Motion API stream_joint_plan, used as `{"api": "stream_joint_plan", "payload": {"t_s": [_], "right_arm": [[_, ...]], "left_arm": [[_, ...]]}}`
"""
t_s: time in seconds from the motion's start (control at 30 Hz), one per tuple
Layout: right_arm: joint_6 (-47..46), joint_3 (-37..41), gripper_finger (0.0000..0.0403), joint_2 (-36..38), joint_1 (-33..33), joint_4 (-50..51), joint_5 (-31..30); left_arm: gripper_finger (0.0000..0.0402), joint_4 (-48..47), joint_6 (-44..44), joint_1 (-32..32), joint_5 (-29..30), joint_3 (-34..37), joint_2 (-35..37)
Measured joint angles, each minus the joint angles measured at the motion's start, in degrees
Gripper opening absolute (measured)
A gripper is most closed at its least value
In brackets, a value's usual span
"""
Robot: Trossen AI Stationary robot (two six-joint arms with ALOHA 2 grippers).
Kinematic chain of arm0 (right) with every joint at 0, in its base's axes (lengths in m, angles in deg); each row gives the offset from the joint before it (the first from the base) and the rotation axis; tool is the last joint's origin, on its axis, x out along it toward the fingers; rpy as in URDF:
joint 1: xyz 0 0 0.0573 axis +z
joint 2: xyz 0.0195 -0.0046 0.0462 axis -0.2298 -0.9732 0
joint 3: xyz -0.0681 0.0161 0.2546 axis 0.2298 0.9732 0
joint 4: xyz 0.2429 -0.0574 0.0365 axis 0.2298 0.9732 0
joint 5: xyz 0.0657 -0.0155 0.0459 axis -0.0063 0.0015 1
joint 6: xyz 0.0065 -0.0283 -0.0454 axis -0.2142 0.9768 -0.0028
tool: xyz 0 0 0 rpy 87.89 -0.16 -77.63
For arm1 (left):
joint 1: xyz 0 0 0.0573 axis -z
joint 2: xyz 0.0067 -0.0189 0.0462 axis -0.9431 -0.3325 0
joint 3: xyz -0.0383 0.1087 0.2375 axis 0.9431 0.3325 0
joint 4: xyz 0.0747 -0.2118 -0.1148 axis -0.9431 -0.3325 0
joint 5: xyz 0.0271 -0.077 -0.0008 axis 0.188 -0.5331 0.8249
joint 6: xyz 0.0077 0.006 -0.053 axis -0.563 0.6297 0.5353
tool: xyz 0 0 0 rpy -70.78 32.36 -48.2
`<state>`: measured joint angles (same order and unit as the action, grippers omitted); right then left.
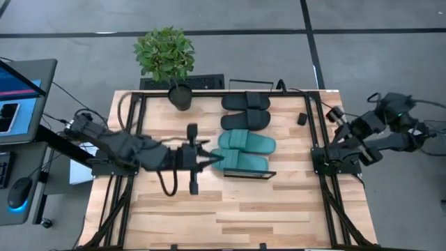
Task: Pick and place slides into the shelf
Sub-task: Return to Home Position
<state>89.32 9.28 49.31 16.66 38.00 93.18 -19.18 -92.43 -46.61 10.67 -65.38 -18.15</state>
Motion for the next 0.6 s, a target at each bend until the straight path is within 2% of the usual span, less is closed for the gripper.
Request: {"api": "stream_joint_plan", "payload": {"t_s": [0.13, 0.23, 0.47, 0.6], "right_arm": [[-5.02, 9.34, 0.0, 5.52, 0.0, -6.2, 2.52], [-7.43, 14.91, 0.0, 10.18, 0.0, -8.07, 1.67], [-9.89, 18.95, 0.0, 21.43, -0.15, -5.15, -15.14], [-8.17, 18.33, 0.0, 25.02, -0.15, -0.67, -20.01]], "left_arm": [[0.0, 19.27, 1.41, 0.78, -2.45, 16.68, 3.32], [0.0, 31.95, 1.78, 0.72, -5.41, 28.74, 7.11], [0.0, 53.69, 5.29, 0.32, -6.46, 52.38, 20.51], [0.0, 56.58, 6.15, 0.59, -6.23, 61.71, 29.5]]}}
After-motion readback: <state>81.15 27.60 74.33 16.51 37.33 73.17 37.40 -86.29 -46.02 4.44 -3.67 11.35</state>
